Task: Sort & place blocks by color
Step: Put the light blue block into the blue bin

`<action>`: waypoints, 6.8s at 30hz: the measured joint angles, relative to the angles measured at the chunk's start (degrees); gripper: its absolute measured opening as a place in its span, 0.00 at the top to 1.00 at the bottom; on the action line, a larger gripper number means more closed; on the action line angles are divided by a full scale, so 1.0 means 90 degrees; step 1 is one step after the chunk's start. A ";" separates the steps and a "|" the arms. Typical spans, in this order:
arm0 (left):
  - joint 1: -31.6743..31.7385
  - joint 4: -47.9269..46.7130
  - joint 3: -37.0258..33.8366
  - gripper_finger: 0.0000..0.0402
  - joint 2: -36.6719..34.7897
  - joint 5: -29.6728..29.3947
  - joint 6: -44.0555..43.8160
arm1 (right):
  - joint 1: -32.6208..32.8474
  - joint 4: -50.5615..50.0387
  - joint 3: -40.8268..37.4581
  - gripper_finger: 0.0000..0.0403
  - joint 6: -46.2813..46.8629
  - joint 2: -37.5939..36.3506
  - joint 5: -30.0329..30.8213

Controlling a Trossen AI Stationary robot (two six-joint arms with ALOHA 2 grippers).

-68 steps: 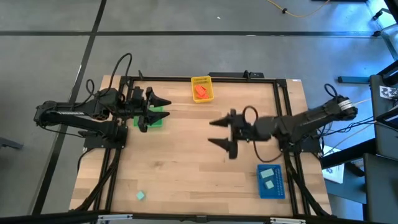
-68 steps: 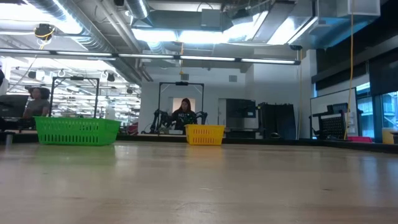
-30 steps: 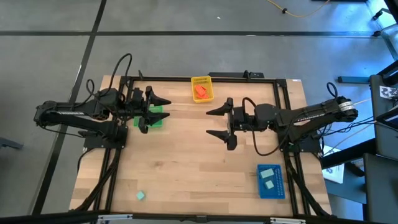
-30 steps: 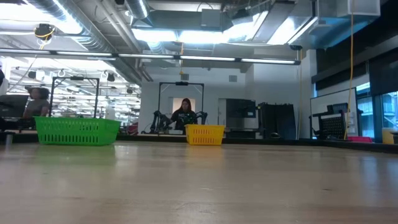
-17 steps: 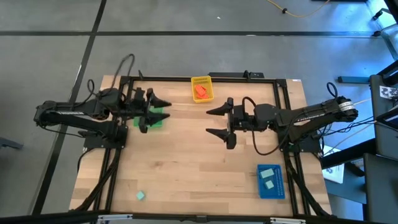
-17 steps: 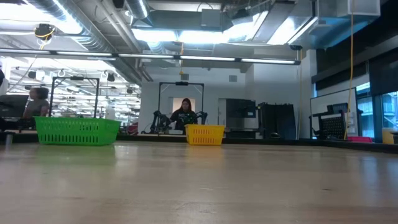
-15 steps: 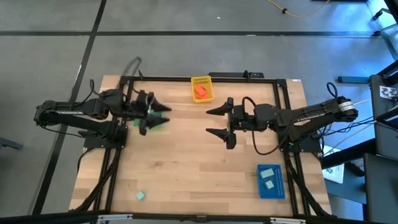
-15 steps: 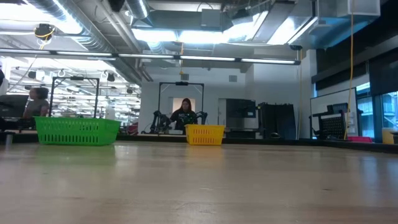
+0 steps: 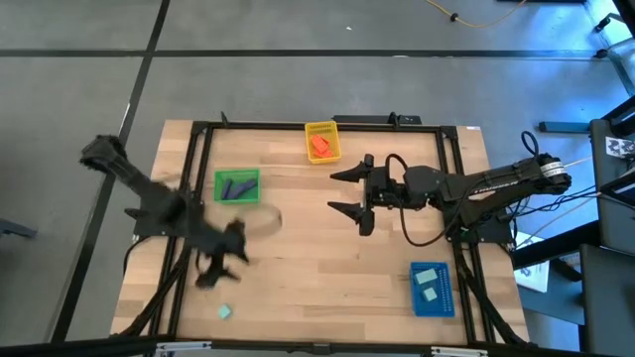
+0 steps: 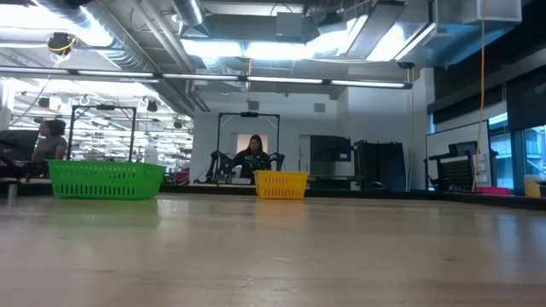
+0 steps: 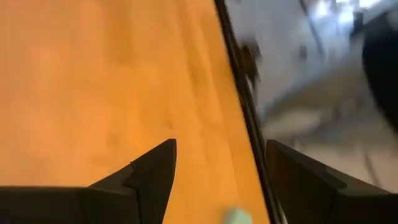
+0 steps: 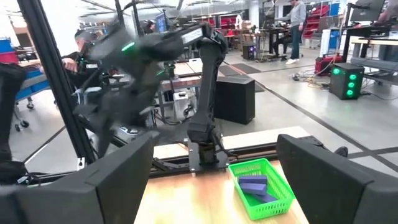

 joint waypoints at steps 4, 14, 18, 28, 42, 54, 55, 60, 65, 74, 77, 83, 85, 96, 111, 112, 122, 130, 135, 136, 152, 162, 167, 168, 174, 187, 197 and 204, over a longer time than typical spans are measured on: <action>-0.1280 0.0001 0.0005 0.41 0.0941 -0.0082 0.0065 | 0.0000 -0.0001 0.0000 0.15 0.0018 0.0000 0.0006; -0.2903 0.0010 0.0002 0.41 0.2917 -0.0475 0.0386 | 0.0000 -0.0203 -0.0001 0.15 0.0002 0.0000 0.0006; -0.3050 0.0082 0.0002 0.41 0.3357 -0.0322 0.0388 | 0.0000 -0.0453 -0.0002 0.15 -0.0002 0.0000 0.0004; -0.3062 0.0333 0.0002 0.41 0.3766 -0.0418 0.1019 | 0.0000 -0.0599 -0.0002 0.15 -0.0002 0.0000 0.0004; -0.3043 0.0699 0.0002 0.41 0.4521 -0.0410 0.1342 | 0.0000 -0.0599 -0.0002 0.15 0.0000 0.0000 0.0004; -0.3043 0.0733 -0.0002 0.41 0.4555 -0.0430 0.1221 | 0.0000 -0.0599 -0.0002 0.15 0.0000 0.0000 0.0004; -0.3043 0.0733 -0.0002 0.41 0.4554 -0.0430 0.1221 | 0.0000 -0.0599 -0.0002 0.15 0.0000 0.0000 0.0004; -0.3043 0.0721 -0.0005 0.49 0.4554 -0.0425 0.1451 | 0.0000 -0.0598 -0.0002 0.15 0.0000 0.0000 0.0004; -0.2936 0.0723 -0.0005 0.65 0.4546 -0.0313 0.1524 | 0.0002 -0.0598 -0.0002 0.15 0.0000 0.0000 0.0004; -0.2090 0.0105 -0.0010 0.70 0.3551 -0.0661 0.1387 | 0.0000 -0.0604 -0.0002 0.15 0.0000 0.0000 0.0004; -0.1597 -0.0243 -0.0010 0.70 0.2796 -0.1231 0.1389 | 0.0000 -0.0604 -0.0002 0.15 0.0000 0.0000 0.0002; -0.0315 -0.0124 -0.0025 0.70 0.0957 -0.2906 0.1741 | 0.0001 -0.0599 -0.0002 0.15 -0.0001 0.0000 -0.0001; 0.0160 0.0492 -0.0221 0.70 0.0333 -0.3280 0.2049 | 0.0000 -0.0579 -0.0002 0.15 -0.0039 0.0000 -0.0041; 0.2467 0.7480 -0.2996 0.70 -0.1020 -0.1799 0.1355 | 0.0002 -0.0565 -0.0002 0.15 -0.0452 -0.0002 -0.0038; 0.2815 0.8936 -0.1677 0.70 0.1327 -0.1410 -0.0901 | 0.0133 -0.0746 0.0566 0.15 -0.3043 0.0801 0.0834; 0.2815 0.8910 -0.1537 0.70 0.1491 -0.1346 -0.0930 | 0.0133 -0.0738 0.0588 0.15 -0.3149 0.0835 0.0834; 0.2857 0.8860 -0.0838 0.70 0.2426 -0.1027 -0.1632 | 0.0119 -0.0719 0.0646 0.17 -0.3544 0.0906 0.0952; 0.2921 0.8830 -0.0823 0.70 0.2460 -0.1037 -0.1807 | 0.0123 -0.0710 0.0646 0.31 -0.3654 0.0906 0.0947; 0.2977 0.8830 -0.0823 0.70 0.2460 -0.1068 -0.1809 | 0.0119 -0.0711 0.0646 0.43 -0.3667 0.0906 0.0947; 0.2996 0.8832 -0.0823 0.70 0.2460 -0.1064 -0.1809 | 0.0119 -0.0713 0.0646 0.45 -0.3670 0.0906 0.0947; 0.3494 0.8858 -0.0828 0.50 0.2358 -0.0384 -0.1780 | 0.0123 -0.1066 0.0656 0.64 -0.3634 0.0764 0.1500; 0.4359 0.8003 -0.0852 0.47 0.1480 0.0999 -0.1381 | 0.0119 -0.2885 0.0652 0.65 -0.2511 -0.0038 0.1682; 0.4270 0.7747 -0.1352 0.47 0.0574 0.0548 -0.0665 | 0.0159 -0.3703 0.0593 0.65 -0.1577 -0.0449 0.1685; 0.4200 0.7742 -0.1503 0.47 0.0392 0.0365 -0.0542 | 0.0172 -0.3725 0.0553 0.65 -0.1426 -0.0514 0.1682; 0.3645 0.7728 -0.2411 0.47 -0.0699 -0.0336 0.0227 | 0.0177 -0.3663 0.0275 0.65 -0.0791 -0.0734 0.1600; 0.3395 0.7728 -0.2771 0.47 -0.1441 -0.0888 0.0888 | 0.0174 -0.2686 -0.0100 0.65 -0.0440 -0.0750 0.0959; 0.3391 0.7752 -0.2771 0.47 -0.1441 -0.1240 0.0907 | 0.0328 -0.3484 0.0209 0.65 0.1043 -0.1162 -0.1069; 0.3393 0.7752 -0.2771 0.47 -0.1441 -0.1195 0.1368 | 0.1514 -0.6174 0.0646 0.65 0.3504 -0.1035 -0.2031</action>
